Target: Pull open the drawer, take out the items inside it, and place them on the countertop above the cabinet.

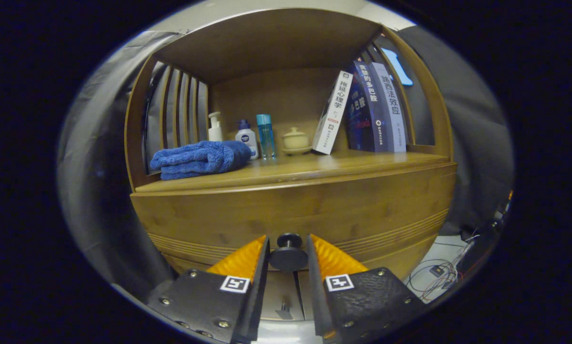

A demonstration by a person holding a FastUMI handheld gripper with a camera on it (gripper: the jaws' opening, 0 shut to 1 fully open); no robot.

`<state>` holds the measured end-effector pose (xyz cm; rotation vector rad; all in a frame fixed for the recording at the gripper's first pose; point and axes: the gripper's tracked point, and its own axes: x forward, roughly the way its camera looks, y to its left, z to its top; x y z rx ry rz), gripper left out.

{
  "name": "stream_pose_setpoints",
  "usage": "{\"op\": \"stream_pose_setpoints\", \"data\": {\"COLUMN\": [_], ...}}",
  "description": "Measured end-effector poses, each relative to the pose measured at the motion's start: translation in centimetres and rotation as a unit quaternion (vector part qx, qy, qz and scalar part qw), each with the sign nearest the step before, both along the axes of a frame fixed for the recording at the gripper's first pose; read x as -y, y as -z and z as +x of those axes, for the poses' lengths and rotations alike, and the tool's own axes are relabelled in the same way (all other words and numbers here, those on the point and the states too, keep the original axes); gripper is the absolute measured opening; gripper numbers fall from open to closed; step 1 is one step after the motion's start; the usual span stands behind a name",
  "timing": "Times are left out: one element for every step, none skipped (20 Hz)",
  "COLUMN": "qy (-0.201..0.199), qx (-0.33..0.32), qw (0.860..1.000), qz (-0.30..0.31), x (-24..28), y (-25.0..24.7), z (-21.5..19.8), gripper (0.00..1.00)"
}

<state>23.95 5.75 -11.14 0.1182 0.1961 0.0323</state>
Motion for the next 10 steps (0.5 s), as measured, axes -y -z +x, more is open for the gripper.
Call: {"op": "stream_pose_setpoints", "data": {"qy": [0.0,0.003,0.002,-0.003,-0.001,0.002,0.012,0.006,0.005,0.004], "qx": [0.004,0.001,-0.009,-0.021,-0.027,-0.026,-0.028,-0.029,-0.033,-0.035], "qw": [1.0,1.0,1.0,1.0,1.0,0.999,0.999,0.999,0.999,0.999], "qz": [-0.001,0.001,0.003,0.0,-0.009,-0.018,-0.024,-0.023,-0.018,-0.016], "x": [0.0,0.0,-0.2,-0.5,-0.4,-0.3,0.0,-0.4,-0.4,-0.3], "y": [0.0,0.2,0.8,1.4,1.7,1.8,1.9,1.9,1.9,1.9], "z": [0.0,0.2,0.3,0.5,0.7,0.8,1.2,1.1,1.0,1.0], "gripper": [0.44,0.44,0.46,0.48,0.5,0.5,0.5,0.47,0.45,0.42]}}
